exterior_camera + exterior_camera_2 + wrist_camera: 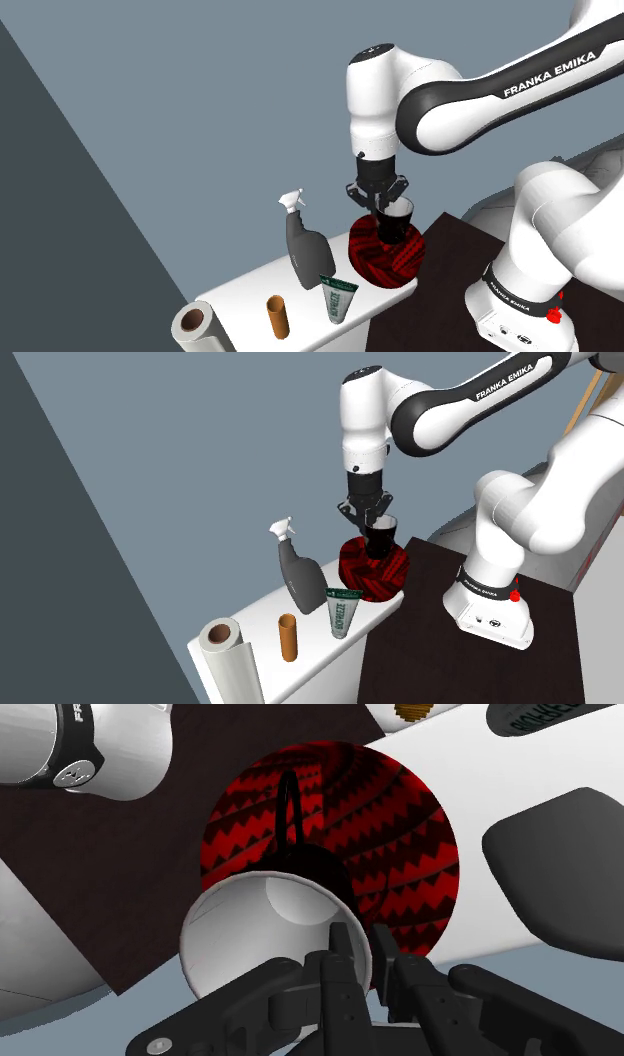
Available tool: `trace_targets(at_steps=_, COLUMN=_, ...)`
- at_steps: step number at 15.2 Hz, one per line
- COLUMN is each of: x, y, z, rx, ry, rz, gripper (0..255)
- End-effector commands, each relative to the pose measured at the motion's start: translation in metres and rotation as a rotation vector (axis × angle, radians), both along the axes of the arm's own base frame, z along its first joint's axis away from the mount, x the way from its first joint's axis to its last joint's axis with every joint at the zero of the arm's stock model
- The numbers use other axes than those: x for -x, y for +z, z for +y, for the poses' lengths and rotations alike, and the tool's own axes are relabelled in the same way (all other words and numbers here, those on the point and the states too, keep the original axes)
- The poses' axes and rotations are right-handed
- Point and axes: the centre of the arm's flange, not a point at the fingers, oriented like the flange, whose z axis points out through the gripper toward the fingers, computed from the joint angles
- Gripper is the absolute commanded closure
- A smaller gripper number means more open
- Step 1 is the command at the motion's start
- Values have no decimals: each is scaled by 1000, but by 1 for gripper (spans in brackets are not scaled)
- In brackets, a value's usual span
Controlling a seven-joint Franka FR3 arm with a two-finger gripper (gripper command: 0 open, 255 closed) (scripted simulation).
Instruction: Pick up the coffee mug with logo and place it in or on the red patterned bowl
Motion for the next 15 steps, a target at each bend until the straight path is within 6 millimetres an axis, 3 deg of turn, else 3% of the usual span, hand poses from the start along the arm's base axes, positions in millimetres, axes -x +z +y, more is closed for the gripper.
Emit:
trace_targets(at_steps=1, x=0, y=-13, z=-1, rx=4, ry=-1, rz=7, gripper=255)
trace_targets(at_steps=9, x=0, y=-13, z=-1, rx=4, ry=-1, rz=7, gripper=255)
trace_targets(at_steps=10, x=0, y=-13, z=0, rx=4, ry=-1, rz=7, gripper=0)
trace_targets(at_steps=15, x=0, y=-13, z=-1, rx=4, ry=-1, rz=7, gripper=0)
